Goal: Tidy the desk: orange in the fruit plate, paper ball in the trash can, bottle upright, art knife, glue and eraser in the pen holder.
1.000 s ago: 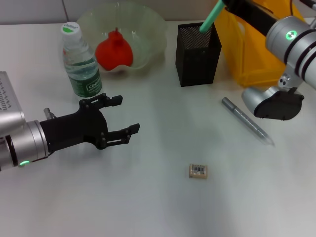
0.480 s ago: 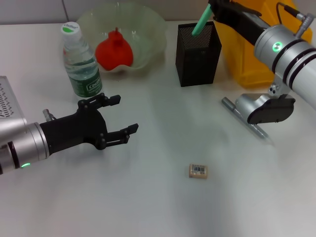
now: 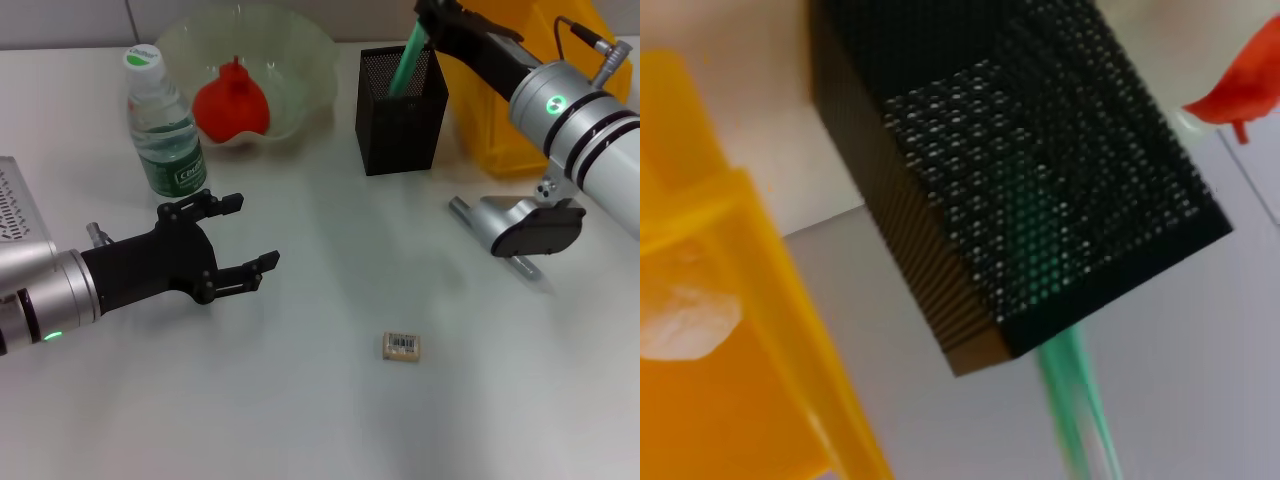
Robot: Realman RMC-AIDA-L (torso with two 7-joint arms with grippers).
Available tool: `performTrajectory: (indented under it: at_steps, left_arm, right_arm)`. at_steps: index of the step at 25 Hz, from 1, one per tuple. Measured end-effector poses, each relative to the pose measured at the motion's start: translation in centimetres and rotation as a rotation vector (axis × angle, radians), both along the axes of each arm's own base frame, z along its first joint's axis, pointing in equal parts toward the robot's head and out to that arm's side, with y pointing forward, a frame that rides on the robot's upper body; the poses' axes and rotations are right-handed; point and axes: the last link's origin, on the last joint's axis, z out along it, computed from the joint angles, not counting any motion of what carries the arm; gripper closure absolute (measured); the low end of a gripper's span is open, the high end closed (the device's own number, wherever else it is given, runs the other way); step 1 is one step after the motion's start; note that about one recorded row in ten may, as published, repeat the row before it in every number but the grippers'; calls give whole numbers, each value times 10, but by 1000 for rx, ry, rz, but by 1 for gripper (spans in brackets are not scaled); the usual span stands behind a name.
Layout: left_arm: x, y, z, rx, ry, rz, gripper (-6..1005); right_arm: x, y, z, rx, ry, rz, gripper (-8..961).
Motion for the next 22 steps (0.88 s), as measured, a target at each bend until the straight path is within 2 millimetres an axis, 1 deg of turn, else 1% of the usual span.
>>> performTrajectory:
  at_steps: [4, 6, 8, 9, 10, 11, 12, 14, 17, 19, 20, 21, 22]
  left_arm:
    - [-1, -1, 0, -1, 1, 2, 162]
    - [-1, -1, -1, -3, 2, 2, 162]
    - [-1, -2, -1, -6, 2, 2, 162]
    - [-2, -3, -1, -7, 1, 2, 161]
    - [-1, -3, -1, -8, -2, 1, 161]
    - [-1, -4, -1, -9, -6, -1, 161]
    - [-1, -4, -1, -10, -9, -3, 161]
    - [1, -5, -1, -14, -22, -6, 161]
    - [3, -9, 0, -17, -56, -10, 161]
    - [5, -12, 1, -21, -82, -17, 161]
    - [6, -17, 4, -20, -117, -23, 161]
    - [6, -17, 4, -20, -117, -23, 161]
    - [7, -19, 5, -19, -133, -26, 161]
  right_arm:
    - [0, -1, -1, 5, 10, 11, 770]
    - [-1, -2, 0, 22, 28, 30, 572]
    - [-2, -2, 2, 34, 42, 43, 506]
    - [-5, -2, 4, 43, 69, 55, 473]
    - [-12, -3, 9, 58, 150, 78, 440]
    - [-12, -3, 9, 58, 150, 78, 407]
    - [-17, -3, 13, 59, 214, 85, 374]
    - [-28, -3, 22, 54, 365, 95, 345]
    - [-43, 0, 38, 27, 648, 87, 301]
    - [-51, 3, 48, -7, 859, 66, 301]
    - [-56, 7, 55, -51, 1055, 37, 301]
    - [-56, 7, 55, -51, 1055, 37, 301]
    - [-57, 9, 57, -81, 1160, 15, 301]
